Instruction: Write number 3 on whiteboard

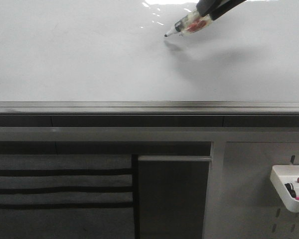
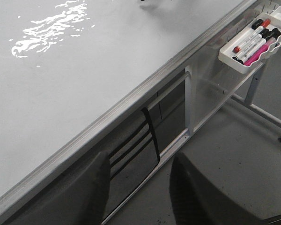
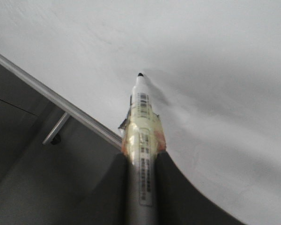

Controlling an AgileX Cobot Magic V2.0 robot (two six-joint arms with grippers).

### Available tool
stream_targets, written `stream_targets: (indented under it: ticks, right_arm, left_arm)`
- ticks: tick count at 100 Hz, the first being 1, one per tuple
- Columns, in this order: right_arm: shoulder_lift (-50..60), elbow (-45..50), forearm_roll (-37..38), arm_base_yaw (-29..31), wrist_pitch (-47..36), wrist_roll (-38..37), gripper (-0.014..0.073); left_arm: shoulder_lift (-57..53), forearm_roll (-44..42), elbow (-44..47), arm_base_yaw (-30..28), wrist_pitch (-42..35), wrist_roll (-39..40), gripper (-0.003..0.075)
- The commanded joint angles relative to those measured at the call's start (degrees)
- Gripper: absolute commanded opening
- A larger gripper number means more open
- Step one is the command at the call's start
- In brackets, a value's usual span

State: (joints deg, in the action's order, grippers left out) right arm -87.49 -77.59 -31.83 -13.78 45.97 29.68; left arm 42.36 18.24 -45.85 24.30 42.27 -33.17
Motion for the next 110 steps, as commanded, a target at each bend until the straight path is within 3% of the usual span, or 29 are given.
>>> stream_targets:
  ticks: [1,23,43,73,97,110]
  right_arm:
    - [0.2,-3.4,-1.4,0.3,-1.8,1.4,-0.0057]
    - [-0.3,-4.5,3.4,1.5,-2.7,0.2,-0.0057]
    - [0.9,-4.3,3.8,2.9,4.4,0.4,-0.0057]
    - [-2.4,-4.4,3.7,-1.6,-1.5,0.4,-0.0057]
    - [-0.1,-3.8,5.8,1.8,8.2,0.3,-0.0057]
    - [-0.9,-0.8,3.7,-0.8,3.7,0.7,-0.0057]
  left_arm:
    - [-0.2,1.6,-1.6,0.0,-3.9,0.6,0.0284]
    - [-0.2,1.6,-1.6,0.0,-3.9,0.6,0.0284]
    - [-0.2,1.6,-1.6,0.0,-3.9,0.6,0.0284]
    - [-0.2,1.6,-1.6,0.0,-3.9,0.6,0.0284]
    - [-0.2,0.4,-1.6,0.0,-4.0,0.6,0.0284]
    - [-0.2,0.3,-1.6,0.0,-4.6,0.6,0.0284]
